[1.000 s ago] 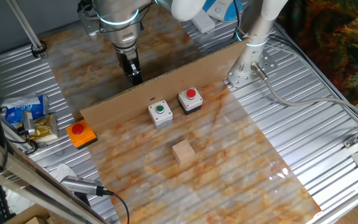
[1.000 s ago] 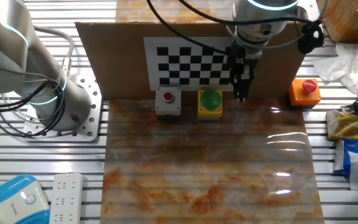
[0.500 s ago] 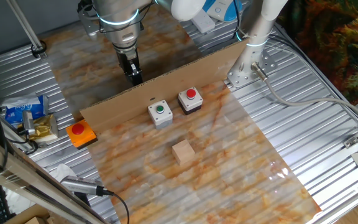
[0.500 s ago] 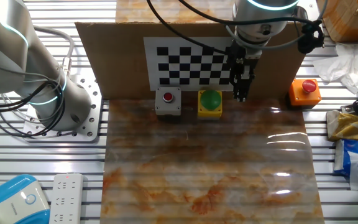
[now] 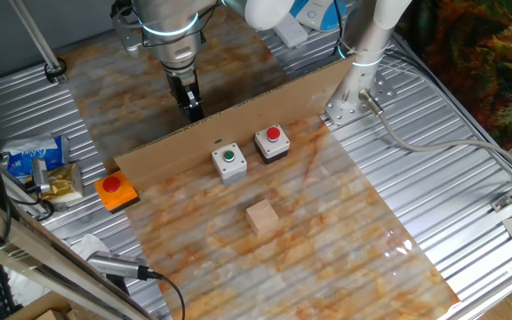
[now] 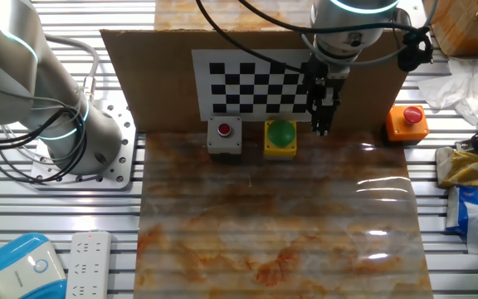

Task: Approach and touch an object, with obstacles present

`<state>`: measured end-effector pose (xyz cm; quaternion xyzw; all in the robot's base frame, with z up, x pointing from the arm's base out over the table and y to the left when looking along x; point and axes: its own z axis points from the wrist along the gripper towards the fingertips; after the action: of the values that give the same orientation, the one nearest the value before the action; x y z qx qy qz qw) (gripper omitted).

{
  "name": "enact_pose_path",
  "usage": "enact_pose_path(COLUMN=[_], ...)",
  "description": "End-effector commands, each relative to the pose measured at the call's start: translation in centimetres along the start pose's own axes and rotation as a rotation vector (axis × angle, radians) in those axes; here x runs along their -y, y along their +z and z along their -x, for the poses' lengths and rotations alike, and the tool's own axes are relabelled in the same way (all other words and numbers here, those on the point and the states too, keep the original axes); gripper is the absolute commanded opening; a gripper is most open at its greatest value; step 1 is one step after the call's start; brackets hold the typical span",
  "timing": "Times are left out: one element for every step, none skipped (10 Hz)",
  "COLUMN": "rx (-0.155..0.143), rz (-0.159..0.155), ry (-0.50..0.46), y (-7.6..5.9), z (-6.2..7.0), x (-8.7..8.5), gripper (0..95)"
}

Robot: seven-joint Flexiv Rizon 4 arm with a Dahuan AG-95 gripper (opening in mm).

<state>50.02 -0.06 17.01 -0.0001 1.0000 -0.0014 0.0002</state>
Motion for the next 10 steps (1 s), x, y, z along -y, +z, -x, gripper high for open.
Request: enact_pose_path(rx=[0.035,0.029,0.028,0.028,0.028,0.027,0.028,0.027,0.027,0.027], rz=[-0.024,-0.031,-0.033,-0.033,-0.034,-0.035,-0.035,-0.036,-0.037,-0.037], ry=[-0.042,-0.042,-0.042,-0.042,-0.041,-0.041,-0.041,-0.041,-0.041,-0.041], y=[0.01,0.01,0.01,0.01,0.01,0.0,-0.02,-0.04,-0.05,-0.05], z=[-0.02,-0.02,-0.02,-0.02,-0.02,-0.03,-0.04,-0.05,-0.05,-0.06], x=[-0.06,-0.06,-0.06,-0.05,-0.05,-0.03,0.0,0.03,0.04,0.06], gripper=[0.0,0.0,0.0,0.0,0.0,0.0,0.0,0.0,0.0,0.0])
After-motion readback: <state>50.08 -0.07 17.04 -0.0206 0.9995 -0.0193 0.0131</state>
